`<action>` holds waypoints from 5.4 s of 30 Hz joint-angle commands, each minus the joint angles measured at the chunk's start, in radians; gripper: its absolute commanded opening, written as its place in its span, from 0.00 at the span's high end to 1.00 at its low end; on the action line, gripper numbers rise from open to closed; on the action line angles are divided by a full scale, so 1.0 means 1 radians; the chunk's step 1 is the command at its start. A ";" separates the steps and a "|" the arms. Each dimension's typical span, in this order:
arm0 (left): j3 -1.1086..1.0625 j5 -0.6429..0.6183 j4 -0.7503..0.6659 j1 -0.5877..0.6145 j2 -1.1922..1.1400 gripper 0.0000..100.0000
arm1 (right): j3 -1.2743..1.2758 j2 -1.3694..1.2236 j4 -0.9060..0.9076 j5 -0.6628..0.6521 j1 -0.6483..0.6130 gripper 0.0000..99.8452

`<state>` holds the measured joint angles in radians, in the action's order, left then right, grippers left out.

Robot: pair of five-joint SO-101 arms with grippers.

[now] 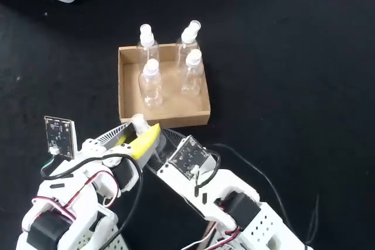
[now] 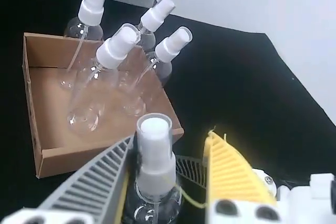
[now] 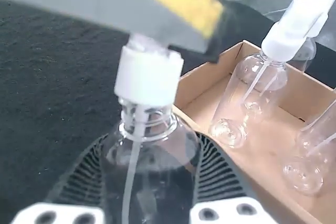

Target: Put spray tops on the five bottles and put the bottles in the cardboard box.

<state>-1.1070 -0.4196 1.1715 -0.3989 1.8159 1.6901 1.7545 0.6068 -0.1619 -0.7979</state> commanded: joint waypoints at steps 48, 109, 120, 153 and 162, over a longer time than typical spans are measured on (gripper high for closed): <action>0.001 -0.083 -0.068 0.486 -0.009 0.81 | -0.002 0.021 -0.029 0.011 0.032 0.99; -0.174 -0.077 -0.087 0.010 0.012 0.81 | -0.002 0.015 -0.066 0.199 0.014 0.99; -0.166 -0.077 -0.094 0.194 0.012 0.81 | -0.002 0.019 -0.060 0.199 0.020 0.99; -0.289 0.017 -0.097 0.653 0.011 0.81 | -0.002 0.019 -0.029 0.199 0.074 0.99; -0.355 0.017 -0.097 0.659 0.011 0.81 | -0.002 0.016 -0.029 0.199 0.074 0.99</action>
<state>-1.4584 -0.4089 1.1009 0.2440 1.8159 1.6901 1.7545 0.5731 0.0391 -0.7442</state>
